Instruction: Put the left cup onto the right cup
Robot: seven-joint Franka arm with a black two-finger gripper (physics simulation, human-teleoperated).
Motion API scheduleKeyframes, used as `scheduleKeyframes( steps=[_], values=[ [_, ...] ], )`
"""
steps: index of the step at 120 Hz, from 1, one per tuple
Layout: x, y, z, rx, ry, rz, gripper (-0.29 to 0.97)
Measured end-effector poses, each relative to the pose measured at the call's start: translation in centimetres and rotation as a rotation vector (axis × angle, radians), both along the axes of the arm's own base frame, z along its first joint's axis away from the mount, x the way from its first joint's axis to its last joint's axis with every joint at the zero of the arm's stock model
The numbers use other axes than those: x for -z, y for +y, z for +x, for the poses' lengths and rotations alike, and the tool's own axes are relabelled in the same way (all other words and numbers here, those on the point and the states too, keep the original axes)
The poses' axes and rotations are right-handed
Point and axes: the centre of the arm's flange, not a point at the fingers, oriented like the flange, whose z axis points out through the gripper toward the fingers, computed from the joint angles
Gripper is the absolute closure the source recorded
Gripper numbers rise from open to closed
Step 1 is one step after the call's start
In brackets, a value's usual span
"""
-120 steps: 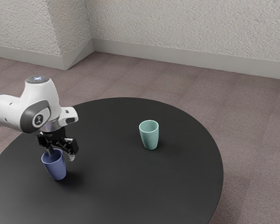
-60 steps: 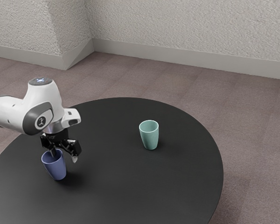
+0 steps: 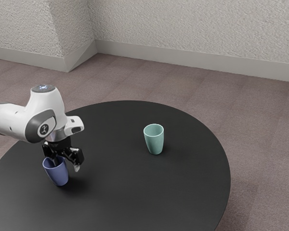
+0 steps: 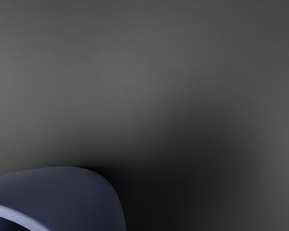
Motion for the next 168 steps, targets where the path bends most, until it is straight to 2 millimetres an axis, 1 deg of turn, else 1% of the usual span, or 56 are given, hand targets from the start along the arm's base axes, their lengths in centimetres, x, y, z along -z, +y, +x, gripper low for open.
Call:
scheduleKeyframes(
  steps=[20, 68, 111, 128, 152, 168],
  values=[
    [0.1, 0.4, 0.0, -0.010, -0.003, 0.000, 0.15],
    [0.2, 1.3, -0.2, -0.033, -0.004, -0.001, 0.45],
    [0.6, 1.7, -0.3, -0.043, -0.003, -0.001, 0.70],
    [0.6, 1.6, -0.3, -0.041, -0.005, -0.001, 0.74],
    [0.4, 1.5, -0.2, -0.036, -0.006, 0.003, 0.77],
    [-0.3, 1.4, 0.2, -0.035, -0.014, 0.007, 0.77]
  ],
)
